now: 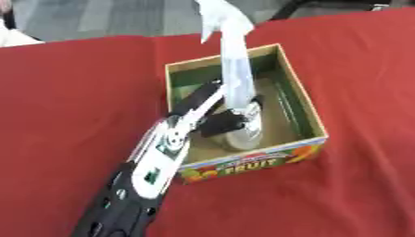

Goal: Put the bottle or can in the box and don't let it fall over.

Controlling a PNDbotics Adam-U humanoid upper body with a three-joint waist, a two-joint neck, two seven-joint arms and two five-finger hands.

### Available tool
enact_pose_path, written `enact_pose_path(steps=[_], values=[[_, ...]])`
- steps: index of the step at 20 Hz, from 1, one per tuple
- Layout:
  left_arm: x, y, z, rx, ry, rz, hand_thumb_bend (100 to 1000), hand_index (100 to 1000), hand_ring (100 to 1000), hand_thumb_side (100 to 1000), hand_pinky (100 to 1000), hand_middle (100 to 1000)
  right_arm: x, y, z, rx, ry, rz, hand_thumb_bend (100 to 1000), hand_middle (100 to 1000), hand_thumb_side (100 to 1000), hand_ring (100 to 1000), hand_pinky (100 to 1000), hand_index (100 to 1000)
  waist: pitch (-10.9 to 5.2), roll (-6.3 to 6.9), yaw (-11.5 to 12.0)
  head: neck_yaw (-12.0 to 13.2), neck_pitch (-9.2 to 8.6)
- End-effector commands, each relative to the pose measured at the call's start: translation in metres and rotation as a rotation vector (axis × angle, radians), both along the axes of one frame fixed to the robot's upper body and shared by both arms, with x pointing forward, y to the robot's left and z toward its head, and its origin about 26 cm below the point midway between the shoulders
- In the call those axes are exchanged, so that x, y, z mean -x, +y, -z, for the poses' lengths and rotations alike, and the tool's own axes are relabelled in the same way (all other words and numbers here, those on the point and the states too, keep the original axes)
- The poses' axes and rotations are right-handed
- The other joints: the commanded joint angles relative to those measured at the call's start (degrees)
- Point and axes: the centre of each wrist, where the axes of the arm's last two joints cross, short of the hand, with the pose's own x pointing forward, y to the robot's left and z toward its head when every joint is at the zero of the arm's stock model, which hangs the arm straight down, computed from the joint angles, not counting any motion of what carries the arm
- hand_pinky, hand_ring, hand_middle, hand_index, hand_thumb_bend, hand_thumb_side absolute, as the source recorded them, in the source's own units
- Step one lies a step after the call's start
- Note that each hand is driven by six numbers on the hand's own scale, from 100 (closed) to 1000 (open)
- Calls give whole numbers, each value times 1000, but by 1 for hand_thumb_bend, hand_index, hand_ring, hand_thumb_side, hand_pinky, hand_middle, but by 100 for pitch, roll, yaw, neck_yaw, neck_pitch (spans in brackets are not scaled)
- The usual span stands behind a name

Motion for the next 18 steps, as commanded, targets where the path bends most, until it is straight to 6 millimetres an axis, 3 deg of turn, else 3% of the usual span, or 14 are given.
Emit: enact_pose_path(steps=[1, 4, 5, 6, 7, 8, 9, 10, 12, 14, 18], values=[[1, 5, -13, 1, -39, 0, 204, 928, 1000, 926, 1000, 1000, 3, -4, -10, 31, -22, 3, 100, 489, 1000, 497, 599, 669, -169, -32, 4, -24, -67], [2, 6, -14, 0, -40, 1, 204, 928, 1000, 926, 1000, 1000, 3, -4, -10, 31, -22, 3, 100, 489, 1000, 497, 599, 669, -170, -31, 5, -24, -66], [2, 6, -15, 2, -42, 4, 270, 958, 1000, 1000, 1000, 1000, 3, -4, -10, 31, -22, 3, 100, 487, 1000, 495, 598, 667, -174, -30, 6, -25, -65], [4, 5, -19, 12, -54, 15, 214, 973, 1000, 913, 1000, 1000, 3, -5, -10, 32, -21, 3, 100, 486, 1000, 494, 598, 666, -187, -26, 8, -31, -56], [5, 6, -23, 21, -61, 25, 260, 978, 1000, 939, 1000, 1000, 3, -5, -10, 33, -21, 3, 100, 485, 1000, 494, 598, 666, -197, -21, 10, -37, -50], [6, 7, -26, 29, -64, 31, 475, 986, 1000, 1000, 1000, 1000, 3, -5, -10, 34, -21, 2, 100, 485, 1000, 493, 598, 666, -204, -17, 11, -41, -46], [7, 8, -30, 36, -69, 32, 569, 990, 1000, 1000, 1000, 1000, 3, -5, -9, 34, -21, 2, 100, 485, 1000, 493, 598, 665, -211, -12, 11, -45, -45], [8, 9, -32, 39, -74, 32, 529, 994, 1000, 1000, 1000, 1000, 3, -5, -10, 35, -21, 1, 100, 484, 1000, 493, 598, 665, -216, -8, 10, -48, -44], [9, 12, -37, 41, -88, 26, 336, 996, 1000, 969, 1000, 1000, 3, -5, -10, 36, -21, 1, 100, 484, 1000, 492, 598, 665, -232, 4, 11, -59, -30], [10, 12, -39, 32, -93, 30, 241, 999, 1000, 920, 1000, 1000, 4, -6, -10, 37, -22, 1, 100, 483, 1000, 491, 598, 663, -244, 16, 10, -63, -21], [10, 13, -39, 10, -86, 43, 195, 1000, 1000, 895, 1000, 1000, 4, -7, -11, 37, -26, 0, 100, 481, 1000, 489, 598, 662, -258, 29, 5, -70, -19]])
